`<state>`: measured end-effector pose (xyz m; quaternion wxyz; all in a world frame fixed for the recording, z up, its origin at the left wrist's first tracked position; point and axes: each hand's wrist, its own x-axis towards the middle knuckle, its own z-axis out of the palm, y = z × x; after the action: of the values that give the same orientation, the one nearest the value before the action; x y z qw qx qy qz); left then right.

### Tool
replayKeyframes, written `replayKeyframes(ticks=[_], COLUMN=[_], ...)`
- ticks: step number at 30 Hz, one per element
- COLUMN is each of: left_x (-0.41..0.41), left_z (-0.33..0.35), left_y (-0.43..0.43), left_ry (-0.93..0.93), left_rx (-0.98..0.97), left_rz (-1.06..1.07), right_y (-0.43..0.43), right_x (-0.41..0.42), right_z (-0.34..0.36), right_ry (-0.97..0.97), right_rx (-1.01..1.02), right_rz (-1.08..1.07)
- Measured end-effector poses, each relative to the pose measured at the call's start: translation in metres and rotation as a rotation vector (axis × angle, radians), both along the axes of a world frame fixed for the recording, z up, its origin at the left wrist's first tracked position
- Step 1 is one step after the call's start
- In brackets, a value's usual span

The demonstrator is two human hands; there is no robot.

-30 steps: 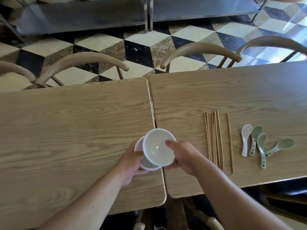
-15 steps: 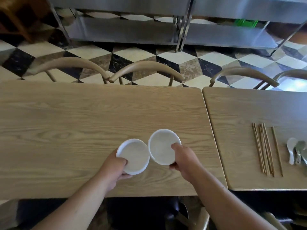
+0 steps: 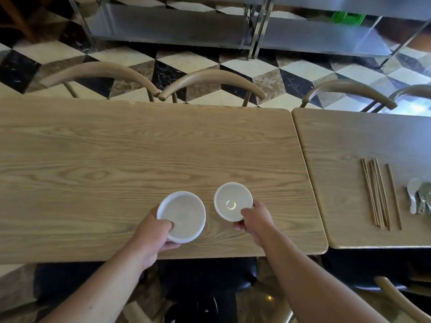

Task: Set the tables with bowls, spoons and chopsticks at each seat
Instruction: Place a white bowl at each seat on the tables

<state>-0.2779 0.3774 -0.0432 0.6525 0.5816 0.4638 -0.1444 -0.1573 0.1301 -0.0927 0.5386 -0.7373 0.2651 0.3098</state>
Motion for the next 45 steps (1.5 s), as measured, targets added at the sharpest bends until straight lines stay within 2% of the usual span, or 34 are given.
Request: replayKeyframes(ticks=[11, 13, 15, 17, 18, 21, 24, 26, 30, 35, 39, 42, 45], left_x=[0.006, 0.007, 0.007, 0.006, 0.005, -0.002, -0.020, -0.036, -0.081, -0.137, -0.168, -0.178, -0.181], left_z=[0.001, 0.003, 0.006, 0.009, 0.010, 0.019, 0.031, 0.039, 0.056, 0.074, 0.073, 0.071, 0.061], left_y=[0.003, 0.009, 0.018, 0.027, 0.032, 0.054, 0.098, 0.138, 0.249, 0.373, 0.440, 0.466, 0.480], left_ry=[0.012, 0.011, 0.000, -0.018, -0.026, -0.047, -0.079, -0.093, -0.144, -0.151, -0.199, -0.246, -0.201], left_rx=[0.009, 0.002, -0.005, -0.019, -0.026, -0.024, -0.008, 0.022, 0.052, -0.073, -0.097, -0.031, 0.023], left_rz=[0.042, 0.045, 0.059, 0.067, 0.065, 0.040, 0.003, -0.035, -0.141, -0.097, -0.071, -0.141, -0.138], right_y=[0.003, 0.005, 0.011, 0.035, 0.054, 0.125, 0.194, 0.235, 0.343, 0.466, 0.526, 0.548, 0.559], right_x=[-0.001, -0.001, -0.004, -0.009, -0.012, -0.028, -0.051, -0.067, -0.113, -0.160, -0.180, -0.188, -0.192], right_z=[-0.008, 0.006, 0.027, 0.052, 0.062, 0.082, 0.088, 0.092, 0.109, 0.137, 0.151, 0.153, 0.143], right_ry=[0.016, -0.095, -0.353, -0.543, -0.552, -0.378, -0.370, -0.403, -0.348, -0.229, -0.156, -0.107, -0.074], right_rx=[-0.009, -0.275, -0.533, -0.460, -0.364, -0.176, -0.235, -0.286, -0.241, -0.136, -0.051, 0.014, 0.042], right_rz=[0.013, 0.100, 0.101, 0.140, 0.231, 0.560, 0.725, 0.720, 0.644, 0.569, 0.528, 0.482, 0.447])
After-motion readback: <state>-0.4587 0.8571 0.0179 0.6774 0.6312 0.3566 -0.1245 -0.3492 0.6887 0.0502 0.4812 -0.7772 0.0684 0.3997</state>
